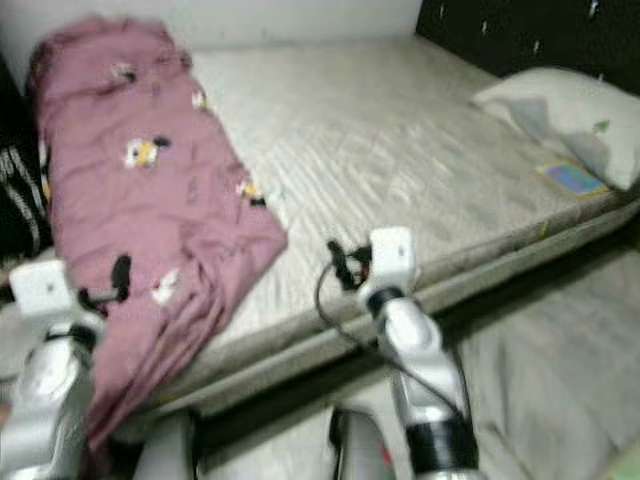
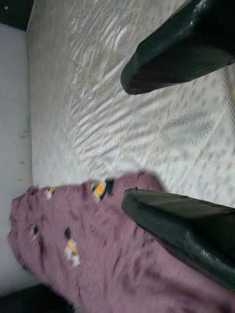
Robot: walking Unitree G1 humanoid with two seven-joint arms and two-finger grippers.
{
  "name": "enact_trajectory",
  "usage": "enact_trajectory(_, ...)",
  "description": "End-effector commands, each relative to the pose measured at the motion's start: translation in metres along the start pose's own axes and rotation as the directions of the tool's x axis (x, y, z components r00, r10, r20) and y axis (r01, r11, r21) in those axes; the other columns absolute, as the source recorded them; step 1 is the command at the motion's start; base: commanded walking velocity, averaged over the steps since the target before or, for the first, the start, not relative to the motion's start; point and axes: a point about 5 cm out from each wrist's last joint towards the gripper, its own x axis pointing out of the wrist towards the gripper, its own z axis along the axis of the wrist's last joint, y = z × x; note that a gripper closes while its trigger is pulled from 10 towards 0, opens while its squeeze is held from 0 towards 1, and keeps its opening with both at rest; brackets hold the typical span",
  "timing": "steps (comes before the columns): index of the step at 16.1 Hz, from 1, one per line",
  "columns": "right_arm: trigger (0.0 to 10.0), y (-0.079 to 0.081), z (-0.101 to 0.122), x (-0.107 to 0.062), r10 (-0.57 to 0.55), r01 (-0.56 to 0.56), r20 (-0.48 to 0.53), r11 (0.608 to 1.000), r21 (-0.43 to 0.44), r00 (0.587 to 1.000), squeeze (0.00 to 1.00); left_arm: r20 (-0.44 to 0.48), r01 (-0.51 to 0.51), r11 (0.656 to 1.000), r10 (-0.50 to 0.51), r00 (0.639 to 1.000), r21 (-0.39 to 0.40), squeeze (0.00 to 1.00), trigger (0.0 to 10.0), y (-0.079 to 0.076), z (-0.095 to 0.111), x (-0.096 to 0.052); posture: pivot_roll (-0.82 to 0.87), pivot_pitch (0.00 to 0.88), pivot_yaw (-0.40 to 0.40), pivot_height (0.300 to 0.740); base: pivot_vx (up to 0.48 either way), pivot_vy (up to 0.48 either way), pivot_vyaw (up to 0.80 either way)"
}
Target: Clean up the room
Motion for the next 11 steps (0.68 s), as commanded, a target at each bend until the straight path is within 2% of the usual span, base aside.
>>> enact_trajectory(1,10.0,-0.005,0.003,-0.002,-0.018,0.018,0.011,1.000,-0.001,1.000,0.00,-0.031,-0.004,1.000,0.004,1.000,0.018,0.00,10.0,0.002,-0.007,-0.002,-0.05,0.000,-0.062,0.585,0.000,0.000,0.00)
enact_trajectory(3,10.0,-0.008,0.003,-0.004,-0.020,0.020,0.005,1.000,-0.007,1.000,0.00,-0.051,-0.037,0.999,0.038,0.998,0.030,0.00,10.0,0.013,-0.010,0.003,-0.06,0.000,-0.062,0.585,0.000,0.000,0.00)
enact_trajectory(6,10.0,-0.015,0.003,-0.012,-0.035,0.035,-0.003,0.999,-0.018,0.999,0.00,-0.056,-0.084,0.996,0.086,0.995,0.026,0.00,10.0,0.026,-0.010,0.016,-0.08,0.006,-0.063,0.555,0.000,0.000,0.00)
enact_trajectory(9,10.0,-0.027,0.003,-0.028,-0.059,0.058,-0.026,0.997,-0.042,0.998,0.00,-0.078,-0.112,0.994,0.112,0.991,0.005,0.00,10.0,0.029,-0.010,0.034,-0.12,0.048,-0.072,0.532,0.000,0.000,0.00)
enact_trajectory(11,10.0,-0.041,0.003,-0.044,-0.102,0.098,-0.055,0.992,-0.078,0.993,0.00,-0.101,-0.118,0.993,0.116,0.988,-0.014,0.00,10.0,0.028,-0.012,0.048,-0.15,0.076,-0.079,0.532,0.000,0.000,0.00)
